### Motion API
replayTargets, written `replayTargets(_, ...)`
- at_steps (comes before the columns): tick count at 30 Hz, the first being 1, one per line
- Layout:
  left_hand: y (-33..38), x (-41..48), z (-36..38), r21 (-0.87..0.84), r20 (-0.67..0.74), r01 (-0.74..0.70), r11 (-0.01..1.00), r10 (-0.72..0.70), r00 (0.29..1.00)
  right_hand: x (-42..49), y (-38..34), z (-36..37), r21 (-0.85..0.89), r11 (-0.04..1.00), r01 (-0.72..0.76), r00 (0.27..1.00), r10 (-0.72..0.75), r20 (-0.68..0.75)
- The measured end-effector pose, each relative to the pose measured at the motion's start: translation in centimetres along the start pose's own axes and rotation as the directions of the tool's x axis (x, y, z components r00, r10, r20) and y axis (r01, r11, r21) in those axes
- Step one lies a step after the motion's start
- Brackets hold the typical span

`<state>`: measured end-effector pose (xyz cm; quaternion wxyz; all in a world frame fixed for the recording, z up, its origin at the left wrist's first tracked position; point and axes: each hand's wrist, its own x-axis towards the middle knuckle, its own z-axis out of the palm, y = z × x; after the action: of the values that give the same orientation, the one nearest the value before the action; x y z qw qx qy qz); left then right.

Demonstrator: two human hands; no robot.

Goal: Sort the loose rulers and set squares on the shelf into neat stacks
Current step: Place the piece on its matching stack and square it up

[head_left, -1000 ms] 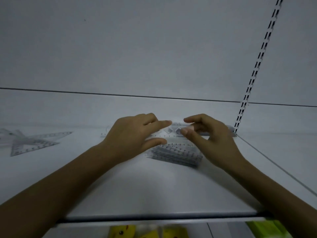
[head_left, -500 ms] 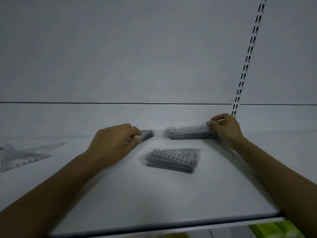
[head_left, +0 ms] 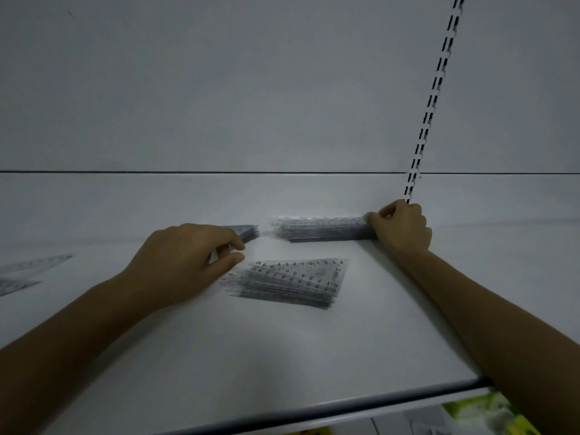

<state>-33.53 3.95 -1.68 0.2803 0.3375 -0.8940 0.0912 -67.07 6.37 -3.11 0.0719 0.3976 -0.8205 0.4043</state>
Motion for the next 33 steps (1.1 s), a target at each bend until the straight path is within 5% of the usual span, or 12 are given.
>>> replayTargets(16, -1.2, -0.3, 0.5, -0.090, -0.017, 0.035, 0.995, -0.037, 0.999, 1.7, 1.9, 0.9, 0.177, 0.984, -0.027, 0.999, 0.031, -0.019)
replayTargets(20, -1.1, -0.4, 0.5, -0.120, -0.069, 0.057, 0.991, -0.065, 0.995, 1.5, 1.7, 0.5, 0.156, 0.984, -0.083, 0.988, 0.101, -0.116)
replayTargets(26, -1.5, -0.5, 1.0, -0.152, -0.122, 0.077, 0.985, -0.096, 0.988, -0.4, 0.6, -0.3, 0.060, 0.976, 0.208, 0.947, -0.185, -0.264)
replayTargets(33, -2.7, -0.6, 1.0, -0.145, -0.165, 0.132, 0.981, -0.156, 0.974, -2.9, -3.8, -2.9, -0.015, 0.820, 0.572, 0.776, -0.546, -0.315)
